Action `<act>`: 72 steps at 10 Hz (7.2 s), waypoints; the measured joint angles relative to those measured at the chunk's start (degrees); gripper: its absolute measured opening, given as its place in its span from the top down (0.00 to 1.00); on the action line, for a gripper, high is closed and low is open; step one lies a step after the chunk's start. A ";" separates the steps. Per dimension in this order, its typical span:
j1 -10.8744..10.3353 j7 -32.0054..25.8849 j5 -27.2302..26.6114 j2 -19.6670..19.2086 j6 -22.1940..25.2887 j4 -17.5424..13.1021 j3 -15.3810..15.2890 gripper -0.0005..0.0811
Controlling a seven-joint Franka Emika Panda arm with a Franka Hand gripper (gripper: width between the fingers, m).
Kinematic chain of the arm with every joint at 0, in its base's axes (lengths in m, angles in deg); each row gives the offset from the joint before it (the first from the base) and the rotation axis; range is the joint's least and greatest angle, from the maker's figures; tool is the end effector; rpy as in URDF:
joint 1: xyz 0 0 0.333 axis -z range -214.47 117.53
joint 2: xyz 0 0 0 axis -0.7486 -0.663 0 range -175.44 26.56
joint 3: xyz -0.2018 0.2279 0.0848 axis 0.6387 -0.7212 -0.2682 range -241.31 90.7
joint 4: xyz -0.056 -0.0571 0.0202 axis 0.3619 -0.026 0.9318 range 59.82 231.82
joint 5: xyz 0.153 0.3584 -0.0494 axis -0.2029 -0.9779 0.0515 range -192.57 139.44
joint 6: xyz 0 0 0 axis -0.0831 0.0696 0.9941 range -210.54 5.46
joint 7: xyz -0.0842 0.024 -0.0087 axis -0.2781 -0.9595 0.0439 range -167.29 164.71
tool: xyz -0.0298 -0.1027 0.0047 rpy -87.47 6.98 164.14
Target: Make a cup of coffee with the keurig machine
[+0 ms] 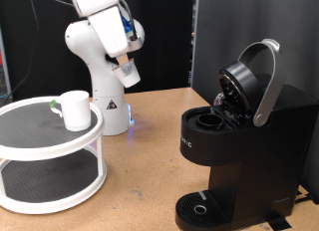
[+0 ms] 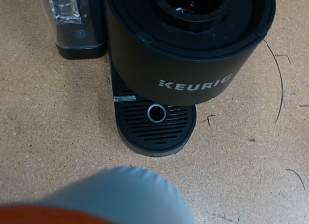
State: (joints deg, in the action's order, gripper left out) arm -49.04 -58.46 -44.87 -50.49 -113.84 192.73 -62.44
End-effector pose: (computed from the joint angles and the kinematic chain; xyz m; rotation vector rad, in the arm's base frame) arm 0.4253 -0.0811 0.4824 -2.6939 -0.9175 -0.3974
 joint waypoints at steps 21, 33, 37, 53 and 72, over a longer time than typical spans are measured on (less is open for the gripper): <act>-3.22 -10.52 -6.34 -12.85 2.07 -12.53 -5.59 0.47; -3.76 -6.19 -5.40 -17.98 -2.05 -12.56 -12.61 0.47; -3.76 -5.52 -4.11 -18.14 -2.45 -11.56 -13.80 0.47; -3.77 -0.75 -0.44 -20.70 -7.15 -9.58 -16.22 0.47; -1.09 -10.24 -13.09 -15.70 -1.43 -11.27 -10.80 0.01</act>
State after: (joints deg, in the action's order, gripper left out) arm -50.13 -68.71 -57.96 -66.19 -115.27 181.46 -73.24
